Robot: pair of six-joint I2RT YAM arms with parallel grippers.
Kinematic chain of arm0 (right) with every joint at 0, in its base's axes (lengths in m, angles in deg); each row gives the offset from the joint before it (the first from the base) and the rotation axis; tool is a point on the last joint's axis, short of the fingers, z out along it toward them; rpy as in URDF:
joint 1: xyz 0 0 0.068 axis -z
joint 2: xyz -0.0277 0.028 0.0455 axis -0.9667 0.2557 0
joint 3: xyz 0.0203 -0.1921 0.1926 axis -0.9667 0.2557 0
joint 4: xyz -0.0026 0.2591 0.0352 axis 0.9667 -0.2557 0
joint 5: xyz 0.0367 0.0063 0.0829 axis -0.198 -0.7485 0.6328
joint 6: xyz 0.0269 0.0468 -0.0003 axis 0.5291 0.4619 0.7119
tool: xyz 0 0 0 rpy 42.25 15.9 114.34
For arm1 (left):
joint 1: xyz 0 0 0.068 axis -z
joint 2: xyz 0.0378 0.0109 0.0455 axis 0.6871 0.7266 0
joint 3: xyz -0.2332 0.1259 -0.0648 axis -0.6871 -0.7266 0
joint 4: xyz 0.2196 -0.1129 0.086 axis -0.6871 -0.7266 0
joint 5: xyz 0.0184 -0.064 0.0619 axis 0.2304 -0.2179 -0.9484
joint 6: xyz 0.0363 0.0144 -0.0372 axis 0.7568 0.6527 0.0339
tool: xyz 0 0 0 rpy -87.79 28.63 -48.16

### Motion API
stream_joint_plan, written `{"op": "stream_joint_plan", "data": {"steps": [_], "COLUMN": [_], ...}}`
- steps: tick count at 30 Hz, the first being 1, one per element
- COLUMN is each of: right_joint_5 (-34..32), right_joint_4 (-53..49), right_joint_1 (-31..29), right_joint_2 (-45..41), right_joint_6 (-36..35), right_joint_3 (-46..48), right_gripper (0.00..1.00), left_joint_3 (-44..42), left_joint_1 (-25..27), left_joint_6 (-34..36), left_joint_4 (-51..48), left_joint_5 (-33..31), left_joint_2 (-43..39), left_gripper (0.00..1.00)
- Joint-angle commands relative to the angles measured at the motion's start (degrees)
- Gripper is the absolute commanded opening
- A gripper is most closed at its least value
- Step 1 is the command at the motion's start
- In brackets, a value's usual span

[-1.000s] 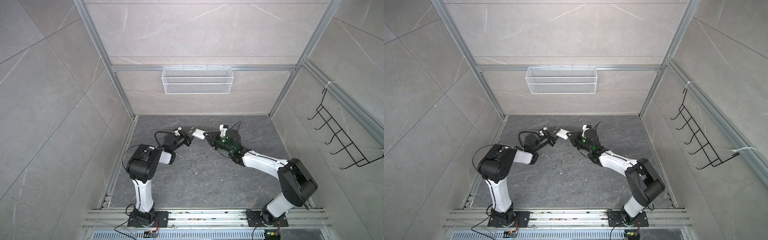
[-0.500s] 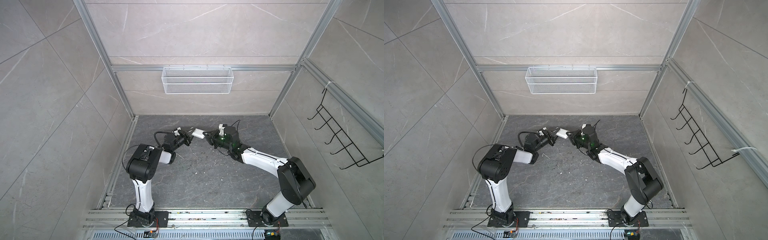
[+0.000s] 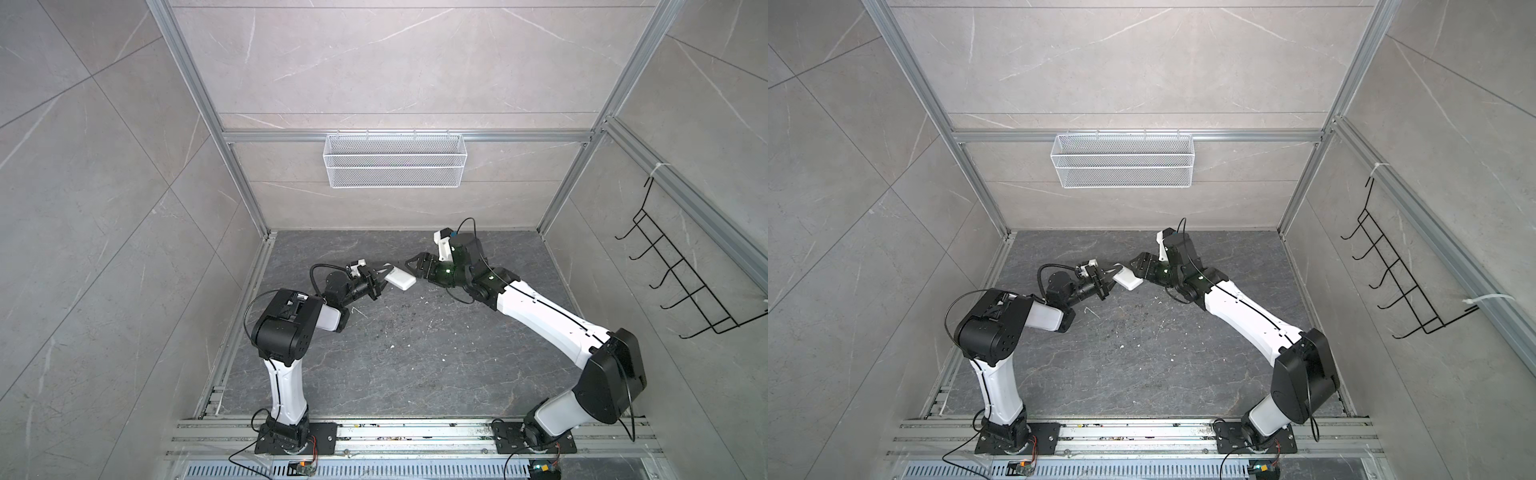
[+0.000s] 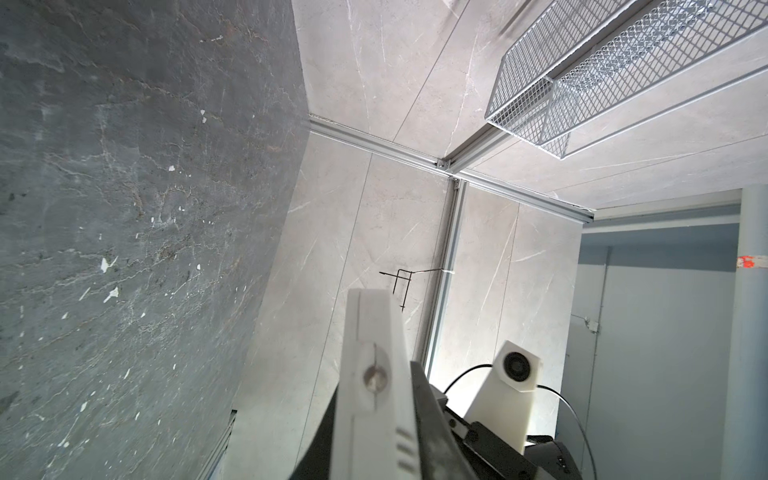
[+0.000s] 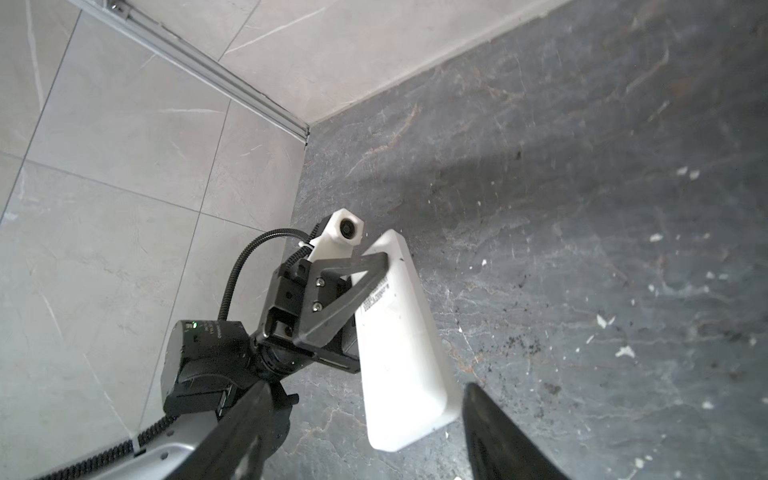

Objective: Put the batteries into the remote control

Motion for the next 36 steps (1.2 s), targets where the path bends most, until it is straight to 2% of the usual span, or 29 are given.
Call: {"op": "stream_joint_plan", "data": {"steps": [1,7,13,20,29,36], "right_joint_5": [1.06,-2.32,-13.25,-18.13,-15.73,-15.65], "right_joint_4": [-8.67,-13.19,-16.3,-17.76,-23.03,-23.22], "right_joint_1": [-0.99,-3.96,-8.36,-9.42,-9.37,-9.39], "right_joint_2": [1.13,6.72,11.14,13.93,20.17,21.55], "right_joint_6": [-13.85,-20.37,-26.69,-30.53,-31.87,-31.37], "right_joint_3": [-3.75,-8.96,-13.66,-16.17,-22.44,-23.37], "right_gripper": [0.75,0.77,0.77,0.76,0.74,0.73], "left_joint_3": [0.21,0.17,0.24,-0.22,-1.09,-0.98], "left_joint_1": [-0.32,-0.33,-0.33,-0.33,-0.32,-0.33], "left_joint_6": [2.42,3.36,5.66,6.82,7.24,8.14], "left_joint_4": [3.94,1.8,-4.0,-6.92,-7.82,-9.87], "left_joint_5": [2.31,3.11,3.5,3.34,2.99,3.33], "left_joint_2": [-0.56,-1.1,-3.53,-5.41,-6.51,-7.84], "left_gripper": [0.0,0.0,0.0,0.0,0.0,0.0]}}
